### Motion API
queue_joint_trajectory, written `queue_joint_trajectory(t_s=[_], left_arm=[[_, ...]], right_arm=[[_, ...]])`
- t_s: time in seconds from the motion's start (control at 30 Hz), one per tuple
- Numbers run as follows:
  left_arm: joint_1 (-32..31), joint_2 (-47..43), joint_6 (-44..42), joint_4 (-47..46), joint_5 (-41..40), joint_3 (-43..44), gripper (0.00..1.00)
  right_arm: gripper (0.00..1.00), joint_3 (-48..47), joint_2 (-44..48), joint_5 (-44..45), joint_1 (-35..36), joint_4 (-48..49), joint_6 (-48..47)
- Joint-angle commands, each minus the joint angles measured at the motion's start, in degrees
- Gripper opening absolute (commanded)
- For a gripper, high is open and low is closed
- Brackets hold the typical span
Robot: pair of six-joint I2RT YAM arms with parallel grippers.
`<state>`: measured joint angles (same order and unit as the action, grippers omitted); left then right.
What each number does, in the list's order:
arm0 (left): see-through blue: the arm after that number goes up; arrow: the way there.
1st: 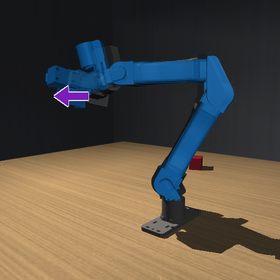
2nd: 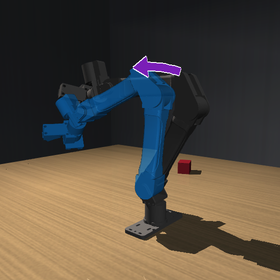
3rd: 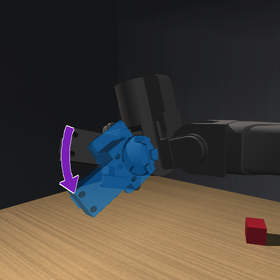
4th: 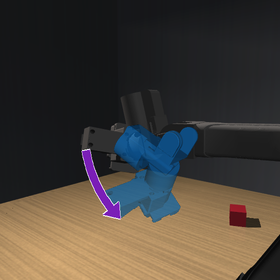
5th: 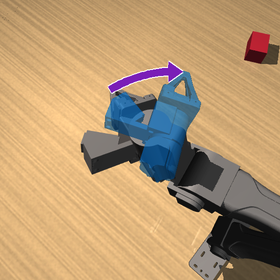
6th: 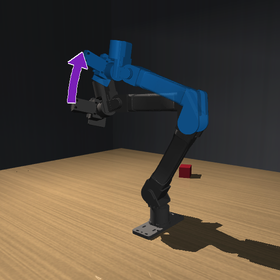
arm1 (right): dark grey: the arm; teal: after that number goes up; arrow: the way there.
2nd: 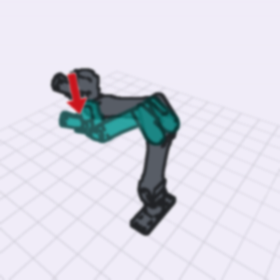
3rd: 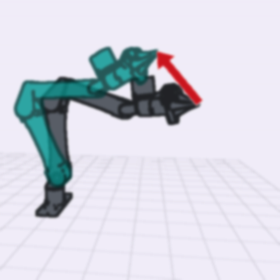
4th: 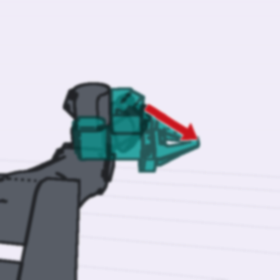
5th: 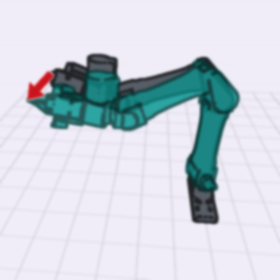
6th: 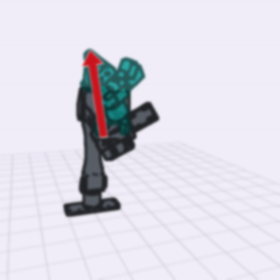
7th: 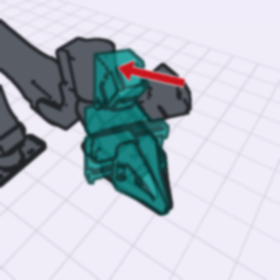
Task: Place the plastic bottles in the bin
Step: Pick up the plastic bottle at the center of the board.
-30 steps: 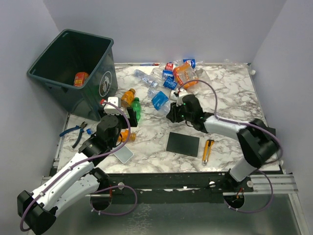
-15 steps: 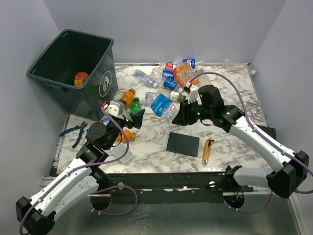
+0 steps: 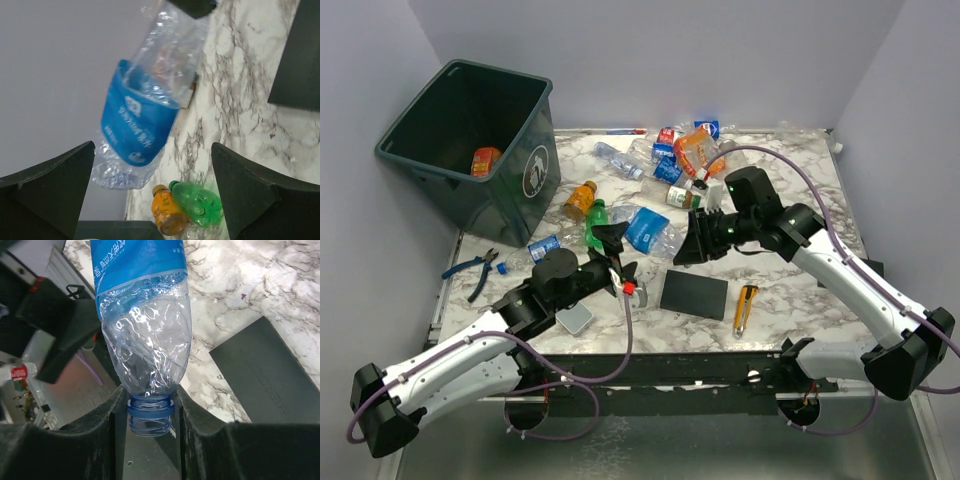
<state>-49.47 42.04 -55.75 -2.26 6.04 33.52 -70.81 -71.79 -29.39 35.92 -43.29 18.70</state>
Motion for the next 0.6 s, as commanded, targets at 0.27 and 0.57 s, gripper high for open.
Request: queue_joint_trajectory(t_s=[0.27,0.57], left_arm=[[-8.1,9.1,-23.4,-1.3,-8.3,3.9,0.96],[-9.3,14.9,-20.8,-8.2,-12.9,6.4,0.57]], right_arm=[[0.0,0.1,0.3,-9.1,0.2,1.0,2.7],[0.0,-0.8,1.3,-10.4,0.2,-0.2,1.4]])
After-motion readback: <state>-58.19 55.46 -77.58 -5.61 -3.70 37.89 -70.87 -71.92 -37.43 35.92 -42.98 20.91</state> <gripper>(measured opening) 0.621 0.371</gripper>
